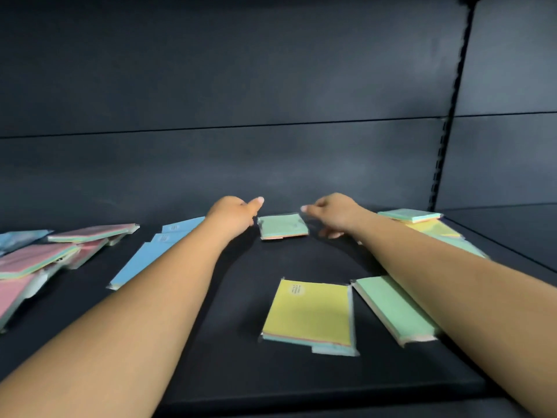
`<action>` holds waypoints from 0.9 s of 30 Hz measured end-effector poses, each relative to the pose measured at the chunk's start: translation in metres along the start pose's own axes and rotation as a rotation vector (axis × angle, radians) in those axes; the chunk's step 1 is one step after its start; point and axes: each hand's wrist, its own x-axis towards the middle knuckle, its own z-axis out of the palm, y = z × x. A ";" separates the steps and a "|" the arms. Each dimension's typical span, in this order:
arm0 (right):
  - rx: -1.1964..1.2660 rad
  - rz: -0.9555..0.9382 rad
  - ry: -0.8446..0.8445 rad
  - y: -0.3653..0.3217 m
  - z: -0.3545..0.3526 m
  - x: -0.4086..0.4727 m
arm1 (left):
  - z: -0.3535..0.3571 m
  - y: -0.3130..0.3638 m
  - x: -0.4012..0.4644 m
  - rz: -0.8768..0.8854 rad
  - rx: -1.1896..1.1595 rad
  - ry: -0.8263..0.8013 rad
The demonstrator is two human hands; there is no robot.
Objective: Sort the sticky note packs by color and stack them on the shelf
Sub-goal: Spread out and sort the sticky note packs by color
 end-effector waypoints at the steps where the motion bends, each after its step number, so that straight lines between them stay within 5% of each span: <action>1: -0.022 -0.032 0.031 -0.004 -0.009 -0.004 | -0.002 0.006 -0.005 0.013 -0.033 -0.013; 4: 0.080 -0.082 0.093 -0.012 -0.050 -0.019 | -0.005 0.018 -0.023 0.092 -0.076 -0.070; 10: -0.169 0.075 -0.013 0.036 -0.111 -0.058 | 0.007 0.038 -0.066 0.199 -0.006 -0.207; 16: -0.374 0.062 -0.033 0.091 -0.118 -0.095 | 0.031 0.039 -0.106 0.218 0.289 -0.371; 22: -0.331 0.010 -0.056 0.112 -0.130 -0.117 | 0.039 0.051 -0.126 0.232 0.389 -0.411; 27: -0.248 0.007 -0.035 0.121 -0.135 -0.122 | 0.058 0.068 -0.135 0.345 0.720 -0.552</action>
